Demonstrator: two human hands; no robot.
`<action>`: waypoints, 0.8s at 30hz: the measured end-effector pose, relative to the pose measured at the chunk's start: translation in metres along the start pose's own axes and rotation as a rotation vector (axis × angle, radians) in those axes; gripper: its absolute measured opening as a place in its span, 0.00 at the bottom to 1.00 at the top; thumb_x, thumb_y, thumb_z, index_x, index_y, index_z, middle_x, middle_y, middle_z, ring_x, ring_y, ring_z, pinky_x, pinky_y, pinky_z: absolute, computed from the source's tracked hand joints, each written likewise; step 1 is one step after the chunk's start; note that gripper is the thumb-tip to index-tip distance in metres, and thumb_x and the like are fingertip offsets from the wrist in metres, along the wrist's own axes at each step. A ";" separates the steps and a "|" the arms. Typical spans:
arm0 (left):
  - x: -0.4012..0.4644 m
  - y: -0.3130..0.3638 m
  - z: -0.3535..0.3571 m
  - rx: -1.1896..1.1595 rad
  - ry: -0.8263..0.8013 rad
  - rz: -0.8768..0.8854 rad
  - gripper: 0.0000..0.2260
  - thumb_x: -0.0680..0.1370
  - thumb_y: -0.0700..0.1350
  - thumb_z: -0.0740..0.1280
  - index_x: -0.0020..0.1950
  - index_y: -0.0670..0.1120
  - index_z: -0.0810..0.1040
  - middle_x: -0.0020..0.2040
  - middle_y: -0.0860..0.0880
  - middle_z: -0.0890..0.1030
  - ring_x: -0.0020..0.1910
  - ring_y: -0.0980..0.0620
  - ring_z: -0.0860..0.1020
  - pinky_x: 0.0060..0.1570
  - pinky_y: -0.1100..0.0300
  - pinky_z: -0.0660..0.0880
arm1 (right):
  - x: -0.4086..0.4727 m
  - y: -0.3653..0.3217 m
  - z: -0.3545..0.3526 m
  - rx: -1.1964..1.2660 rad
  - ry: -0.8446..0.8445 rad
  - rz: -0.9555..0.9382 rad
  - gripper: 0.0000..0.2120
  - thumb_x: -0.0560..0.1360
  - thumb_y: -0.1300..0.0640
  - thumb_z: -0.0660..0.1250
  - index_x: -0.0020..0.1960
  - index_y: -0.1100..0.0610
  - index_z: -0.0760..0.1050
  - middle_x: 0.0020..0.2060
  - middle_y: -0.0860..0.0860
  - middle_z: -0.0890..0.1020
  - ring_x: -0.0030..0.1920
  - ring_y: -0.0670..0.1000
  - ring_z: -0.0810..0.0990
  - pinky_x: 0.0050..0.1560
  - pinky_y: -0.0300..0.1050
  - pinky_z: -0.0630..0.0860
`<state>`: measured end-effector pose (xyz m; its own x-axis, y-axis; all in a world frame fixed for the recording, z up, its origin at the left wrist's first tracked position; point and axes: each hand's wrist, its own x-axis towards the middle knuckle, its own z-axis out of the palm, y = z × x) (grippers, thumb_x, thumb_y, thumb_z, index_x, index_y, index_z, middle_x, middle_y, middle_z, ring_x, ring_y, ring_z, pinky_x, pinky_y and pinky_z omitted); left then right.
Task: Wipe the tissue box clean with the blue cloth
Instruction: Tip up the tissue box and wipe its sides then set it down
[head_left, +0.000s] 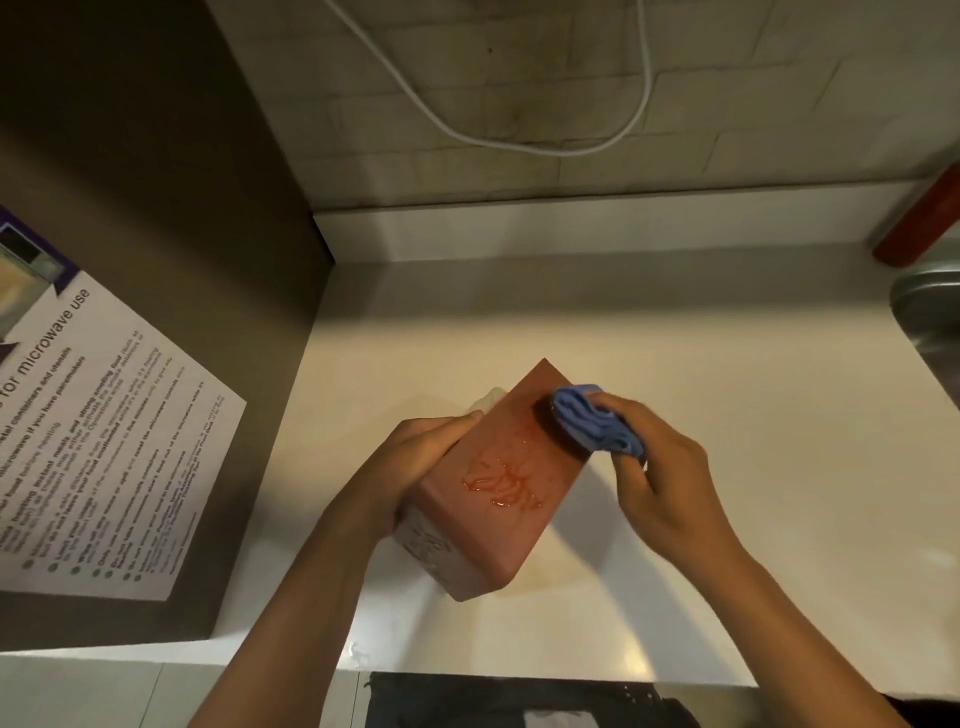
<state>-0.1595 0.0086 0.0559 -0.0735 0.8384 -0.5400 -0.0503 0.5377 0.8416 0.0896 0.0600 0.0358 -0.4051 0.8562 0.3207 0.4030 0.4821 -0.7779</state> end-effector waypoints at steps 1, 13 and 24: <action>-0.001 0.001 0.000 0.012 -0.008 -0.003 0.23 0.72 0.64 0.71 0.53 0.46 0.86 0.46 0.46 0.86 0.44 0.47 0.84 0.46 0.56 0.78 | 0.007 0.003 -0.001 -0.018 0.020 0.031 0.23 0.75 0.72 0.60 0.66 0.55 0.73 0.60 0.45 0.79 0.57 0.39 0.76 0.58 0.28 0.69; 0.003 -0.003 -0.005 0.057 -0.007 -0.001 0.23 0.68 0.67 0.71 0.48 0.50 0.87 0.41 0.49 0.86 0.40 0.49 0.84 0.45 0.55 0.79 | 0.004 -0.001 0.005 -0.062 0.024 0.005 0.24 0.73 0.71 0.60 0.67 0.58 0.73 0.62 0.52 0.78 0.60 0.50 0.78 0.63 0.36 0.71; 0.007 -0.006 -0.008 0.063 0.045 -0.002 0.16 0.75 0.62 0.69 0.49 0.51 0.87 0.45 0.45 0.87 0.44 0.44 0.86 0.48 0.50 0.80 | 0.011 -0.015 0.020 -0.118 -0.100 -0.053 0.24 0.72 0.72 0.64 0.67 0.60 0.73 0.66 0.55 0.75 0.69 0.53 0.70 0.70 0.45 0.64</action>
<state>-0.1679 0.0100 0.0469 -0.1186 0.8331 -0.5402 0.0118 0.5452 0.8382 0.0624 0.0585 0.0407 -0.5059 0.8090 0.2994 0.4701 0.5495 -0.6907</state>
